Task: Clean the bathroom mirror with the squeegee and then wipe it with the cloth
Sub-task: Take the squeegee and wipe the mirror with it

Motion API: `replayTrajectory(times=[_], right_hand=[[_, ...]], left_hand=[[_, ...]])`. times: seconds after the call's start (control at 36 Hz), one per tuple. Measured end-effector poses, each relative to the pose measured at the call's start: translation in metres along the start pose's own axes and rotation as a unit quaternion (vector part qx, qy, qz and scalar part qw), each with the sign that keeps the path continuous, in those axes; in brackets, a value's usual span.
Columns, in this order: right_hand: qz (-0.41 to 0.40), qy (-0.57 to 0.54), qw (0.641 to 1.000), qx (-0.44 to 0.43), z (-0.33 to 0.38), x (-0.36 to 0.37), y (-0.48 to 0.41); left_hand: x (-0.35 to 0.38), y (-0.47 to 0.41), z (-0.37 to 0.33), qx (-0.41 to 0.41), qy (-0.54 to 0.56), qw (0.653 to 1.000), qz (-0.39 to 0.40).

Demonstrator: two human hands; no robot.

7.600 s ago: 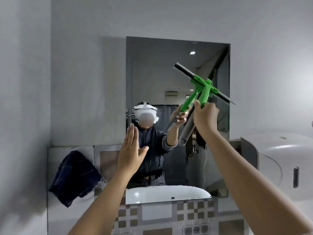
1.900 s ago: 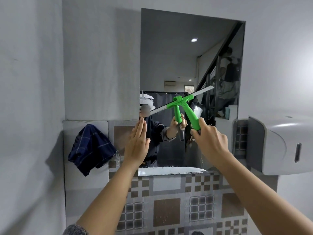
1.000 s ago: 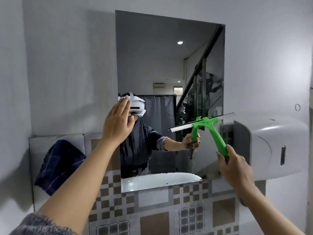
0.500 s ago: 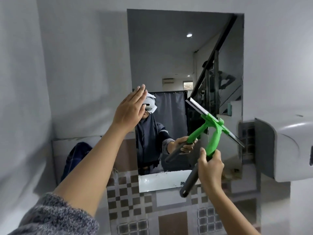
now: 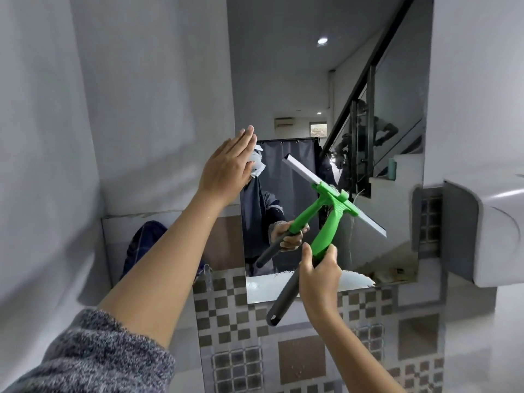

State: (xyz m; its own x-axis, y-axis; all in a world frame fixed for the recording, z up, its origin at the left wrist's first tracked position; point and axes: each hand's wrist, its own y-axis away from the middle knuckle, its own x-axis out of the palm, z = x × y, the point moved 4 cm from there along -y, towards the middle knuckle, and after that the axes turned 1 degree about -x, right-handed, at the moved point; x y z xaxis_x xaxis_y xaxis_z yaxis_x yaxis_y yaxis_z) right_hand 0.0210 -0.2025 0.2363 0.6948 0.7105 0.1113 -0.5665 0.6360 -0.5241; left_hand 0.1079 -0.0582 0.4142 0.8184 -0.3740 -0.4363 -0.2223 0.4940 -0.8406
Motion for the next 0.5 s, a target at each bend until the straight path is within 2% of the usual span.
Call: replayTrajectory(times=[0.33, 0.5], right_hand=[[0.054, 0.068, 0.996, -0.019, -0.014, 0.018, 0.030], [0.072, 0.110, 0.991, -0.024, -0.019, 0.017, 0.033]], left_hand=[[-0.001, 0.017, -0.004, -0.025, 0.041, 0.999, -0.009], [0.012, 0.015, 0.005, -0.022, 0.021, 0.999, -0.024]])
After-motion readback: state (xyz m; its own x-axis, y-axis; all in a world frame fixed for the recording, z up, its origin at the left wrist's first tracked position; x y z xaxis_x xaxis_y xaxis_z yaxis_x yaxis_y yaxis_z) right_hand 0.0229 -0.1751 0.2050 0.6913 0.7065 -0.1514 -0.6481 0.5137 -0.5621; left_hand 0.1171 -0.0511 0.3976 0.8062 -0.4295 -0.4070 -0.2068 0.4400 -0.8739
